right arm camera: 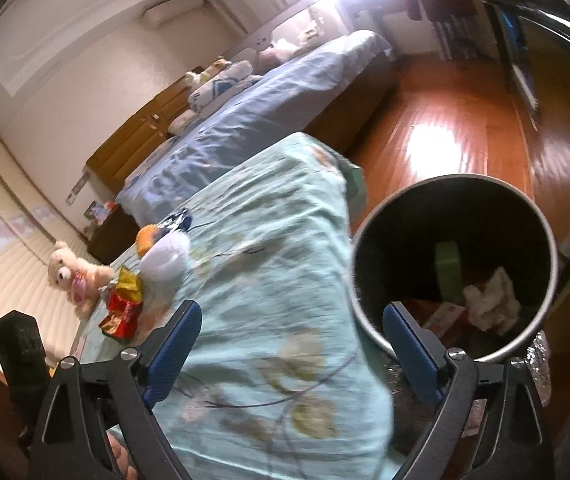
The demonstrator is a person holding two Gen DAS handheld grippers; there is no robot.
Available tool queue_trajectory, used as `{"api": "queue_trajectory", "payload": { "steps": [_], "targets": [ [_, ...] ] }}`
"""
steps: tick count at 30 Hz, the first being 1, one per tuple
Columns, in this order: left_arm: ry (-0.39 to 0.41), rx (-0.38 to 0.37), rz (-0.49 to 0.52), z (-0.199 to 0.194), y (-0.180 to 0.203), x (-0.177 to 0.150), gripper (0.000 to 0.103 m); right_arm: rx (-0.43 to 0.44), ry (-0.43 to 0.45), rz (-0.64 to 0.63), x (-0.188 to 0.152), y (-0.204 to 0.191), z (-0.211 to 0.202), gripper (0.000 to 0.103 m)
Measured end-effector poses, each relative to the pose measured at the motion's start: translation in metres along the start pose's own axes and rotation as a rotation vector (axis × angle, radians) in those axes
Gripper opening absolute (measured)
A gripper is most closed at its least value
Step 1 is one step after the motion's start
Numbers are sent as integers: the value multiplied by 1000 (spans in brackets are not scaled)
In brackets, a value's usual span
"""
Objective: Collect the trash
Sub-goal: 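Open the right tool over the bin while the left tool returns to the bed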
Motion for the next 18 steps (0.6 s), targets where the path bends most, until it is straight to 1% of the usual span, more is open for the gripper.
{"api": "queue_trajectory", "payload": {
  "steps": [4, 8, 12, 18],
  "targets": [
    [38, 44, -39, -15, -24, -2, 80, 22, -20, -8, -2, -16, 10, 94],
    [46, 102, -44, -25, -44, -6, 79, 43, -19, -50, -6, -37, 19, 94],
    [66, 121, -81, -37, -65, -11, 79, 37, -30, -104, -11, -59, 32, 94],
    [90, 194, -101, -49, -93, -10, 80, 65, -101, -135, -21, -83, 52, 94]
  ]
}}
Point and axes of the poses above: each gripper's, at about its wrist camera, not at the fingertips, and z roughly the way its jaws point, y to its right, x to its top, the point moved 3 cm from there along z, roughly the way its jaws point, and after that the axes turned 7 degrees about -x, right-handed, at the moved point
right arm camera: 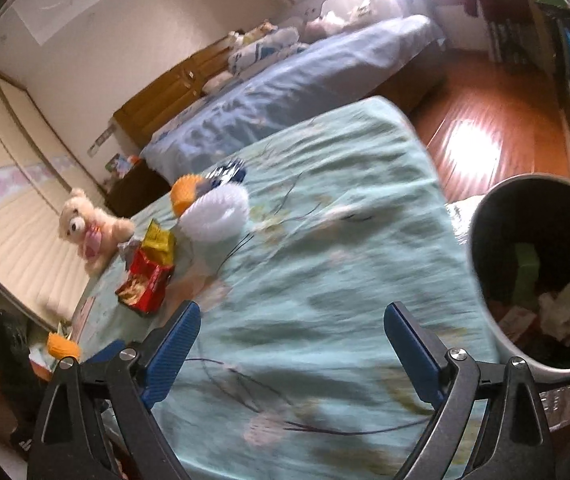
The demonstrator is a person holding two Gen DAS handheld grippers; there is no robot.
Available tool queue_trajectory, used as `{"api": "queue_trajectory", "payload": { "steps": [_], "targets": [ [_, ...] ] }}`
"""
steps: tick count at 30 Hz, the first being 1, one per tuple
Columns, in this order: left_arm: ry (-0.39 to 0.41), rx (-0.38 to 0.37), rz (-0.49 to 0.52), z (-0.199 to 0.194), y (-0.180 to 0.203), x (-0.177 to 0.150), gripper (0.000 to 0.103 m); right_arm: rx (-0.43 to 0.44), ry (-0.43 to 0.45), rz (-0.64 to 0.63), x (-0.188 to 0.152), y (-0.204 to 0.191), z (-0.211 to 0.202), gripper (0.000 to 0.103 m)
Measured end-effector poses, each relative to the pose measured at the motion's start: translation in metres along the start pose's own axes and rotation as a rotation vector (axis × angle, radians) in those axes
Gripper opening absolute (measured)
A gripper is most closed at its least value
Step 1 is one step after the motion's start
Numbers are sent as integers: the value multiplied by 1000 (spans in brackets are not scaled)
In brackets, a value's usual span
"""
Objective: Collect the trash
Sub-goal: 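Open the right tool over the bin while the left tool returns to the bed, then grasp the red snack wrapper with the left tool while the right tool grasps the white sponge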
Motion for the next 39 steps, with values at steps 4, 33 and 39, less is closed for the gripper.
{"api": "queue_trajectory", "payload": {
  "steps": [4, 33, 39],
  "targets": [
    [1, -2, -52, -2, -20, 5, 80, 19, -25, -8, 1, -15, 15, 94],
    [-18, -31, -103, 50, -66, 58, 44, 45, -51, -11, 68, -65, 123, 65],
    [-7, -46, -80, 48, -60, 57, 27, 38, -47, -27, 58, -61, 115, 29]
  ]
}}
Point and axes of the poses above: each gripper's, at about its wrist camera, not at the fingertips, and z roughly the way its jaws point, y to its right, x to its top, the point moved 3 cm from there along z, roughly the way its jaws point, and after that the axes turned 7 degrees about -x, right-handed, at the moved point
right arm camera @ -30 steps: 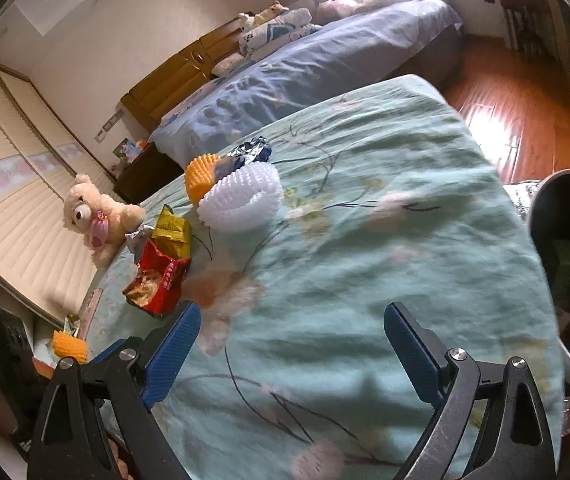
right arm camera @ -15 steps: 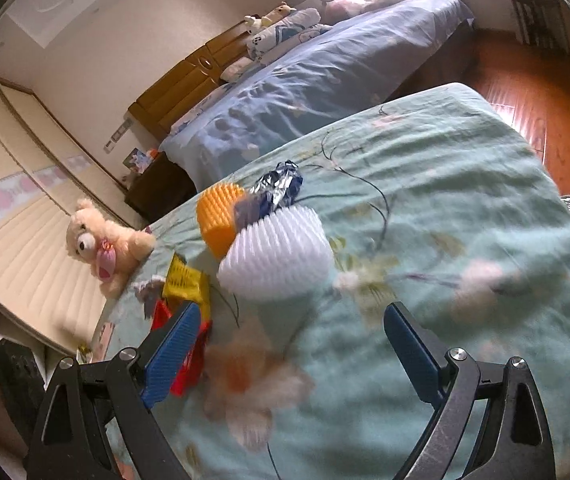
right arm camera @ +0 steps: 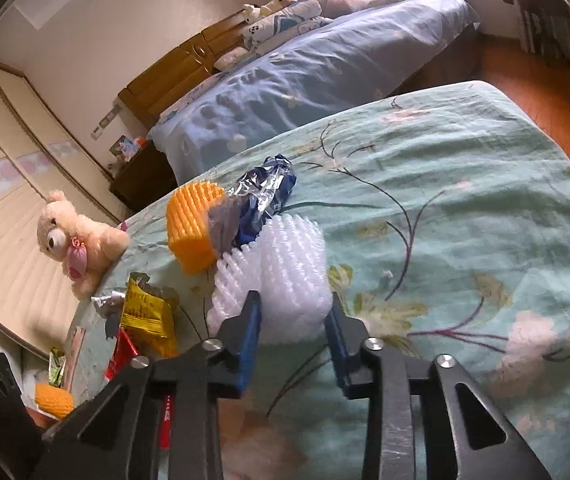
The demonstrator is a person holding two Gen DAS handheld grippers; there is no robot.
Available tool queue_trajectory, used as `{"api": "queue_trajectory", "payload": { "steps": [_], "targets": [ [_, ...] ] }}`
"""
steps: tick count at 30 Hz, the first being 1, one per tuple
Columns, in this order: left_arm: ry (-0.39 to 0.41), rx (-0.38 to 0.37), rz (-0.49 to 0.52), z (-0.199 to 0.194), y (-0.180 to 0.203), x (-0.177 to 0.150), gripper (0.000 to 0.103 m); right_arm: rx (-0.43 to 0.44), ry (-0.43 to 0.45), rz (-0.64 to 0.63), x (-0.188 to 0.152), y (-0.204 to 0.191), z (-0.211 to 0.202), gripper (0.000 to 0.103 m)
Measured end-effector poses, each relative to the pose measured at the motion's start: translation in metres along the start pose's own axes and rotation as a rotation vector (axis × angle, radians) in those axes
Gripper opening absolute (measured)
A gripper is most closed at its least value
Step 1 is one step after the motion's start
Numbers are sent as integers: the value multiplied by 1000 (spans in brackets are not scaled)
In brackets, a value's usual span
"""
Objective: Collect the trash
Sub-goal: 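Grasp the red snack wrapper with the left tool while the right tool grasps the white sponge, then carry the red wrapper and white sponge over the trash bin with both tools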
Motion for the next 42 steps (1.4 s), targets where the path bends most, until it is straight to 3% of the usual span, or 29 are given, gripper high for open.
{"api": "queue_trajectory", "payload": {
  "steps": [11, 25, 42],
  "targets": [
    [-13, -75, 52, -12, 40, -20, 25, 9, 18, 38, -30, 27, -50, 28],
    [-56, -173, 167, -9, 111, -41, 25, -68, 79, 78, -59, 76, -113, 28],
    [-104, -229, 264, 2, 172, -60, 25, -154, 131, 162, -77, 134, -158, 28]
  ]
}}
Point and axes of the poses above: each gripper's, at about its wrist camera, not at the fingertips, and z roughly the way its jaws point, y to its right, x to its top, the point moved 3 cm from there along z, roughly the way its jaws point, and after that the axes turned 7 degrees about -x, right-handed, at the moved point
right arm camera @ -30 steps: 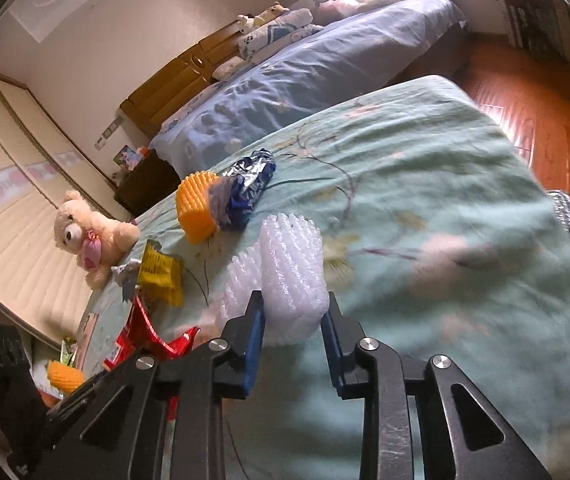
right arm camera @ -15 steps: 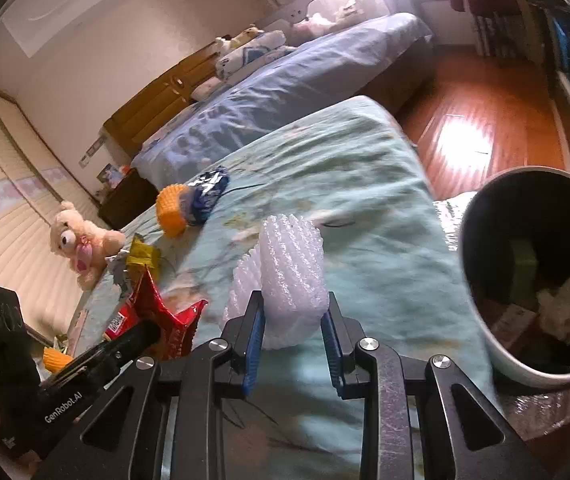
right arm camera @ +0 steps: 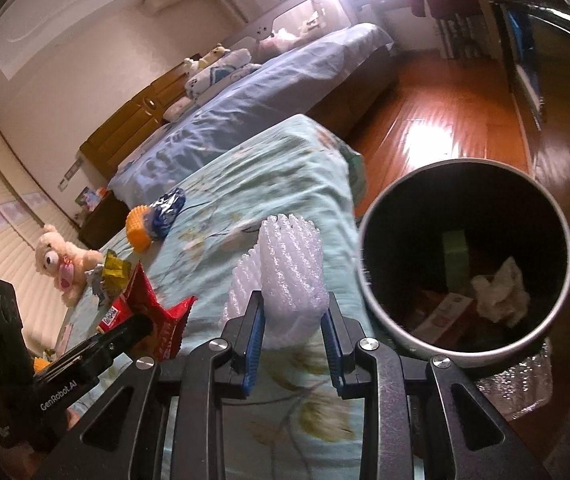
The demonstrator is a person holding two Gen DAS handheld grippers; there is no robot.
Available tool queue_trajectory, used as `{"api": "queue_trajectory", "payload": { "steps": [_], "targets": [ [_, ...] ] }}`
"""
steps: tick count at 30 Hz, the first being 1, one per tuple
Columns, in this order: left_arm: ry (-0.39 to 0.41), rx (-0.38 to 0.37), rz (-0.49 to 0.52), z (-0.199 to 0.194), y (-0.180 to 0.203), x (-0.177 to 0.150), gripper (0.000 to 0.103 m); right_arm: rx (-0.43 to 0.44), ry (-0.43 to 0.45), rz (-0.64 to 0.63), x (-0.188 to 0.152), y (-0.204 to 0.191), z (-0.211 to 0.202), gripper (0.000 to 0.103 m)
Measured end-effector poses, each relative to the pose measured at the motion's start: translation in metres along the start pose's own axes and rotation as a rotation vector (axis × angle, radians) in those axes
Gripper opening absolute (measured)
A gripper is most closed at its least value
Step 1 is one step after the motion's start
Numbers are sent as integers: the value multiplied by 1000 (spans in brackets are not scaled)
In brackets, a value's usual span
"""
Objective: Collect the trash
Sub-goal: 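Carry the red wrapper and white sponge over the trash bin with both tools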
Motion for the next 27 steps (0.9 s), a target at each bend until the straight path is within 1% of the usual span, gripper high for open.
{"api": "queue_trajectory", "payload": {
  "steps": [9, 27],
  "targets": [
    [-19, -24, 48, 15, 29, 2, 25, -27, 22, 32, -1, 24, -14, 28],
    [-52, -73, 147, 41, 85, 7, 25, -115, 70, 119, 3, 83, -40, 28]
  ]
}}
Point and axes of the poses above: each gripper's, at about its wrist camera, not at the fingertips, and z roughly the way its jaws point, y to its right, x to its top, the point moved 3 cm from there along z, roughly the way its jaws point, and after that the axes turned 7 degrees about -x, right-handed, at the moved point
